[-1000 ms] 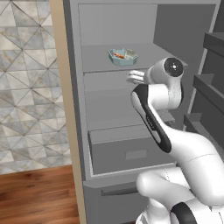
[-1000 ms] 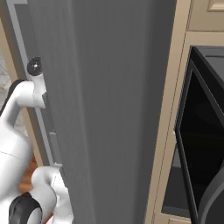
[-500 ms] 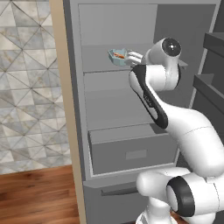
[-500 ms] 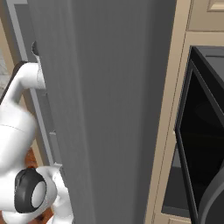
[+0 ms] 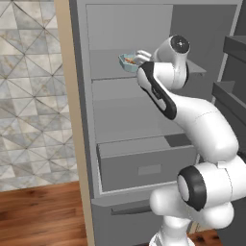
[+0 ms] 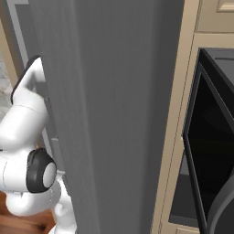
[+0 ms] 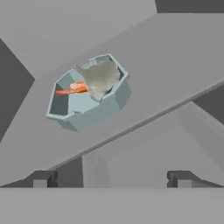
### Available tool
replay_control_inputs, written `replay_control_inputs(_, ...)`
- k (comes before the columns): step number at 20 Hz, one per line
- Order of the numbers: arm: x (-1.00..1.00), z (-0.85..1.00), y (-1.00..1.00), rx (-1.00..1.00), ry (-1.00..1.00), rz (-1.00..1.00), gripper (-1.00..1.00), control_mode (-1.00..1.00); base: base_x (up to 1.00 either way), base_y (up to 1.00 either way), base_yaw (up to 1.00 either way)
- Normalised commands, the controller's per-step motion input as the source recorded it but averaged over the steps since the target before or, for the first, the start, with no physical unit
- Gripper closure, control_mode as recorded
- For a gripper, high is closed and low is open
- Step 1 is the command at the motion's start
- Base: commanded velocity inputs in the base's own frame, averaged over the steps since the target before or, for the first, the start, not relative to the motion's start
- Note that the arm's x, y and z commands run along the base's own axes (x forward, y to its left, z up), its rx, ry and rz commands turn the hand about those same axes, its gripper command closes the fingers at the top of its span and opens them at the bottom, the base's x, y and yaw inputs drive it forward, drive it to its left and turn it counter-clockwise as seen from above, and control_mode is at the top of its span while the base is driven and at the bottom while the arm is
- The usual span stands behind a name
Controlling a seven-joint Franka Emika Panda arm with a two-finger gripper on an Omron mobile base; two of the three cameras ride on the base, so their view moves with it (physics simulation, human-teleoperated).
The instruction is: Place the tupperware containing the shrimp and garlic meal in the microwave. Close the microwave door and press the start button to reheat the meal.
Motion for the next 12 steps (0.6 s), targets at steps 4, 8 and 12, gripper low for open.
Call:
replay_control_inputs(4, 0.66, 0.0, 0.0, 0.0, 0.1, -0.02, -1.0, -1.0, 0.0, 0.0, 0.0)
replay_control_inputs(8, 0.67, 0.0, 0.02, 0.0, 0.1, -0.04, -1.0, -1.0, 0.0, 0.0, 0.0)
replay_control_inputs(12, 0.56, 0.0, 0.02, 0.0, 0.04, -0.04, -1.0, -1.0, 0.0, 0.0, 0.0)
